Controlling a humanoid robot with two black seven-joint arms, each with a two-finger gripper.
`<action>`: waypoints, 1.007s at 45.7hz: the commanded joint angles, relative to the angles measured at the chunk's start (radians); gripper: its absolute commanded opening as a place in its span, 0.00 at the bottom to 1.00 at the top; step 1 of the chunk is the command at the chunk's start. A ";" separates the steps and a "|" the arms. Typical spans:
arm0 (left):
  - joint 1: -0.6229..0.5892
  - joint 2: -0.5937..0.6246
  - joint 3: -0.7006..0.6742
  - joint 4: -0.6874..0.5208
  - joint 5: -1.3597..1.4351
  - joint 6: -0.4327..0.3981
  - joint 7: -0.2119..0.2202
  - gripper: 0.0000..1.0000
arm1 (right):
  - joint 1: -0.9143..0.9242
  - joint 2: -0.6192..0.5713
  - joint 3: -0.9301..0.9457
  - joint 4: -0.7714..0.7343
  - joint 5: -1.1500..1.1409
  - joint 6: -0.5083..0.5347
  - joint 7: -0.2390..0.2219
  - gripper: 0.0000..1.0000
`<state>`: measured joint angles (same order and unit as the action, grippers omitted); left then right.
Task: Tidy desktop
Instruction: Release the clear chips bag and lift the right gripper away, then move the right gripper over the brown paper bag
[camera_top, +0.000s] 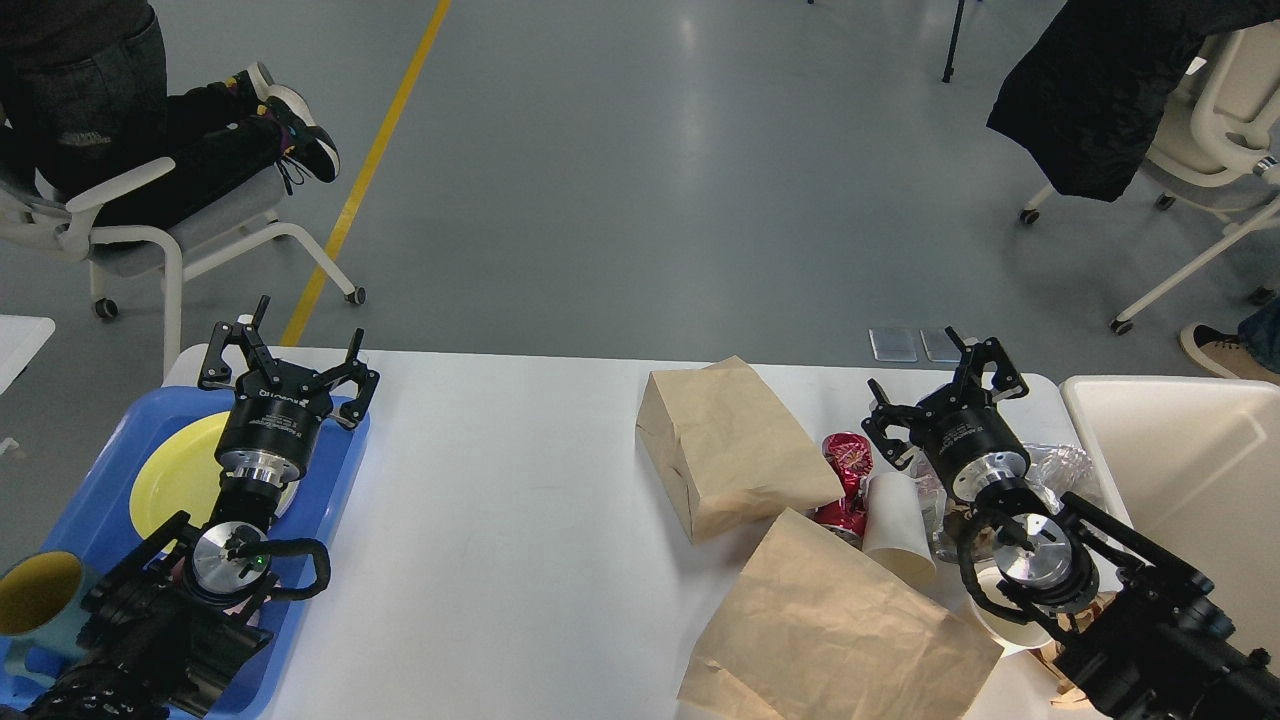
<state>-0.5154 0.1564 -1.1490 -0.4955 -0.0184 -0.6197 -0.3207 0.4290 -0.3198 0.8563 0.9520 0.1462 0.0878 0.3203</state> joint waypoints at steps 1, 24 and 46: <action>0.000 0.000 0.000 0.000 0.000 0.000 0.000 0.96 | -0.006 -0.004 -0.020 -0.001 -0.029 0.000 0.000 1.00; 0.000 0.000 0.000 0.000 0.000 0.000 -0.001 0.96 | 0.316 -0.280 -0.604 0.005 -0.083 0.076 0.003 1.00; 0.000 0.000 0.000 0.000 0.000 0.000 0.000 0.96 | 1.129 -0.168 -1.683 0.014 -0.066 0.199 -0.004 1.00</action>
<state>-0.5154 0.1565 -1.1489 -0.4955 -0.0183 -0.6197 -0.3222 1.4403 -0.5488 -0.7137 0.9636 0.0757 0.1955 0.3218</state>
